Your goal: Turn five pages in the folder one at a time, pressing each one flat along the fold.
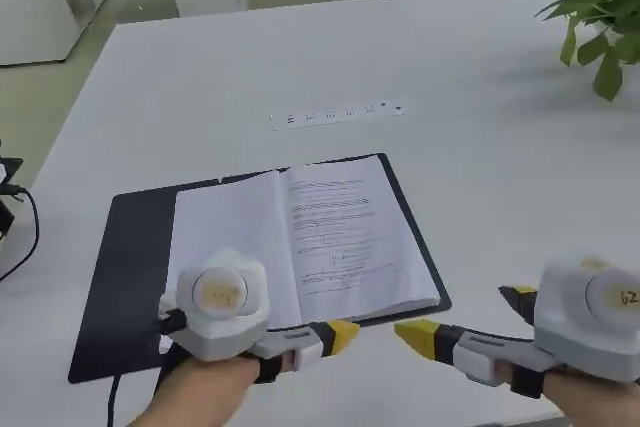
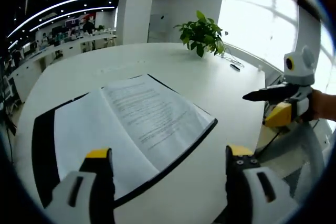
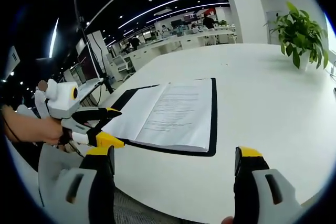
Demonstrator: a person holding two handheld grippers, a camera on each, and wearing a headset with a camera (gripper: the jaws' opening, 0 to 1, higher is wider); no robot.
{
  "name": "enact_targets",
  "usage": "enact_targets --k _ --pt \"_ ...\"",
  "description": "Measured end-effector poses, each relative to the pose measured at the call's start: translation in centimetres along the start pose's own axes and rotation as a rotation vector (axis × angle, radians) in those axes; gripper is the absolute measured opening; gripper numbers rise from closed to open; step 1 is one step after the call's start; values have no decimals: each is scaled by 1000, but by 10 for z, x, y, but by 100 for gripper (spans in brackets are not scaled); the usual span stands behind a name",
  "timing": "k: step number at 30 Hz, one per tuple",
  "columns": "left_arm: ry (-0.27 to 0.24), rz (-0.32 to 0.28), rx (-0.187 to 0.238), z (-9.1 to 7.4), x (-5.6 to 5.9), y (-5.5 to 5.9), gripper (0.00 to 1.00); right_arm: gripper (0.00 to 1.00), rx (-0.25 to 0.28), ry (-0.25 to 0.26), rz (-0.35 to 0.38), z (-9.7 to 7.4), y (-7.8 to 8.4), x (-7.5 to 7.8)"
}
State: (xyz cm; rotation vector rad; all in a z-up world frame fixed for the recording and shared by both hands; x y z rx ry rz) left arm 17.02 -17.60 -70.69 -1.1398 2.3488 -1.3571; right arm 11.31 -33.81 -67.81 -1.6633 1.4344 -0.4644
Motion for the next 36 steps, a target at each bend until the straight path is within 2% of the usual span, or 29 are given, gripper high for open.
enact_targets --k 4,6,11,18,23,28,31,36 --pt "17 9 17 21 3 -7 81 94 24 -2 12 0 -4 -1" --pt "14 19 31 33 3 -11 80 94 24 -4 13 1 -6 -2" --pt "2 48 34 62 5 -15 75 94 37 -10 16 3 -9 -5" --pt "-3 46 29 91 9 -14 71 94 22 -19 -12 5 -6 -9" --pt "-33 53 12 100 8 -6 68 93 15 -28 -7 5 -5 -10" --pt "-54 49 28 103 10 -7 63 93 19 -27 -1 5 -4 -10" --pt "-82 87 21 105 7 -4 59 92 20 -25 6 6 -4 -9" --pt "-93 125 20 106 8 -1 58 92 22 -28 5 6 -4 -10"
Point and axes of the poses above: the centre of the closed fingertips' face, and the gripper's own axes: z roughly forward along the fingers, x roughly to its right, y roughly out of its underside, the point moved 3 cm from there along -z, roughly backward along the fingers, and after that the axes turned 4 degrees about y, right-handed, at the moved point
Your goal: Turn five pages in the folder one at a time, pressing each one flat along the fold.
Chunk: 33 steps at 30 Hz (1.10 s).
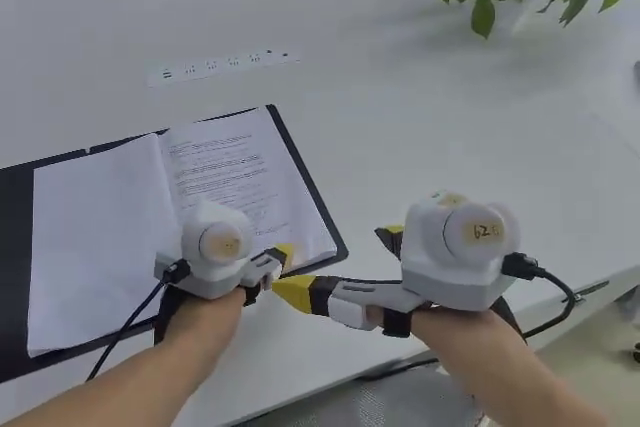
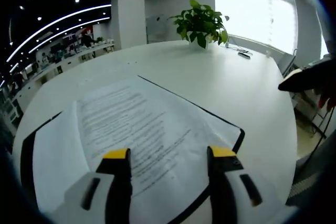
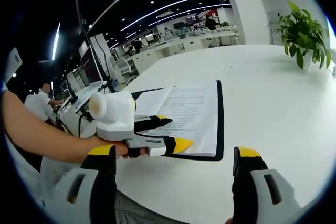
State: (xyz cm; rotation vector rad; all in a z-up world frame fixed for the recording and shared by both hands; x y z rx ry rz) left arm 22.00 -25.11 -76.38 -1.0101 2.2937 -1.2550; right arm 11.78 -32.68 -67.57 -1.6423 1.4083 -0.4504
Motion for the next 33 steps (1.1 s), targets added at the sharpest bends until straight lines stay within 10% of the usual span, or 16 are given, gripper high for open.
enact_targets --k 33 --pt "31 114 42 4 -9 2 4 90 -33 -25 -23 8 6 -2"
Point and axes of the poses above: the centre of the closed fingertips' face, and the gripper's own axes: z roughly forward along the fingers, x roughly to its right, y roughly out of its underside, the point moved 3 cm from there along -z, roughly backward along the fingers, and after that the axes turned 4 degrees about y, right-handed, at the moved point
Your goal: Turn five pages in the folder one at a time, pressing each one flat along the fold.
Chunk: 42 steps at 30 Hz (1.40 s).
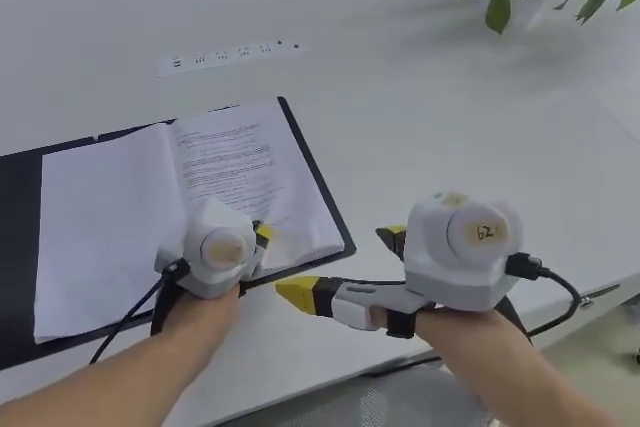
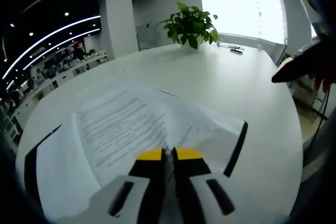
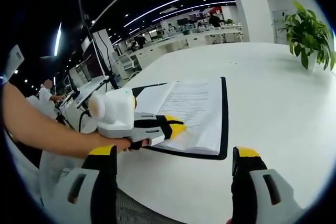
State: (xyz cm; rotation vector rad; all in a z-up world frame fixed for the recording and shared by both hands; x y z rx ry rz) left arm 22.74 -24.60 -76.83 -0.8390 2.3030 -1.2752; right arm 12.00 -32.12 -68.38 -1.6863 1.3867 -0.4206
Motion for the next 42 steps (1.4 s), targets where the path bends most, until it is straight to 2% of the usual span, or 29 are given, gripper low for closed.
enact_targets --k 3,6,7,10,11,12,18,22,25,35,42 --pt "-11 -26 2 -1 -1 0 3 90 -3 -7 8 4 -1 2" --pt "-26 -110 23 -1 -1 0 1 85 8 -20 27 12 -2 4" --pt "-26 -90 22 -1 -1 1 1 81 11 -22 38 16 -3 6" --pt "-25 -92 22 -1 -1 0 1 70 5 -32 95 29 -1 12" --pt "-24 -93 22 -1 -1 0 1 68 -22 -32 135 35 3 14" --pt "-23 -93 22 -1 -1 0 2 66 -25 -38 159 39 4 15" --pt "-25 -97 27 -1 -1 0 2 52 -5 -35 127 55 -1 23" --pt "-24 -99 33 -2 -2 0 2 50 -25 -25 135 66 -1 34" --pt "-22 -100 34 -2 -3 -1 2 51 -41 -26 166 73 1 39" --pt "-22 -106 36 -2 -4 -1 2 44 -65 -42 210 77 9 39" --pt "-20 -105 37 -2 -4 -1 2 36 -48 -26 210 73 8 43"
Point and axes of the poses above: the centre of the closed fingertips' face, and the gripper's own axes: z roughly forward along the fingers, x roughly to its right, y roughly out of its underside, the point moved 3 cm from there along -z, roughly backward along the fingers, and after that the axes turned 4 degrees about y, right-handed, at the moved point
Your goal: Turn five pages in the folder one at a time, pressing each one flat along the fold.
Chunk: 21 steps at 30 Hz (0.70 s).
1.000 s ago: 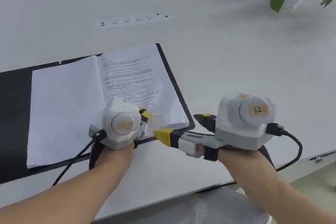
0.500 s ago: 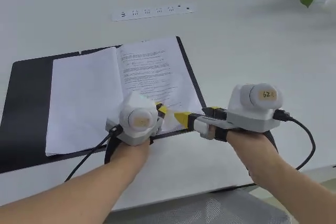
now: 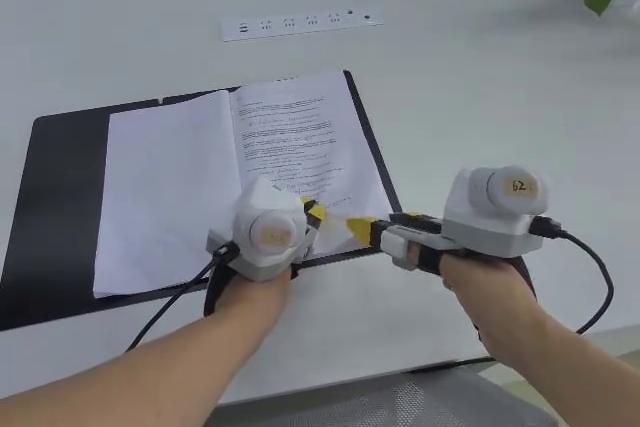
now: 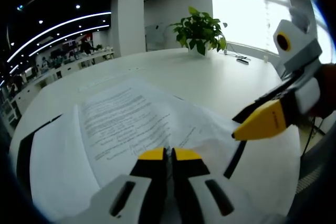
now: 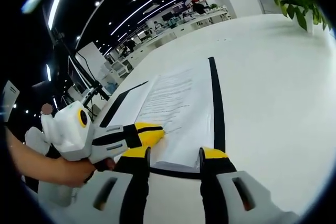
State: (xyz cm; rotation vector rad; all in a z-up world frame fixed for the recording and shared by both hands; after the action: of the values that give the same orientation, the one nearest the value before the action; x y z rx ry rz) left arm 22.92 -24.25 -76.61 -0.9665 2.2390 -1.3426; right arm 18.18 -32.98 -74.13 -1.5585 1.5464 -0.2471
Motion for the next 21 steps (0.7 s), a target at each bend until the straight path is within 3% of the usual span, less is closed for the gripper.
enact_targets --k 12,15,21 --pt "-1 -3 -4 1 1 0 2 2 20 48 -28 -5 -6 12" --pt "-1 -3 -6 0 1 0 2 0 22 42 -37 -5 -8 10" --pt "6 -35 -6 0 1 -1 3 0 26 74 -135 -6 -9 5"
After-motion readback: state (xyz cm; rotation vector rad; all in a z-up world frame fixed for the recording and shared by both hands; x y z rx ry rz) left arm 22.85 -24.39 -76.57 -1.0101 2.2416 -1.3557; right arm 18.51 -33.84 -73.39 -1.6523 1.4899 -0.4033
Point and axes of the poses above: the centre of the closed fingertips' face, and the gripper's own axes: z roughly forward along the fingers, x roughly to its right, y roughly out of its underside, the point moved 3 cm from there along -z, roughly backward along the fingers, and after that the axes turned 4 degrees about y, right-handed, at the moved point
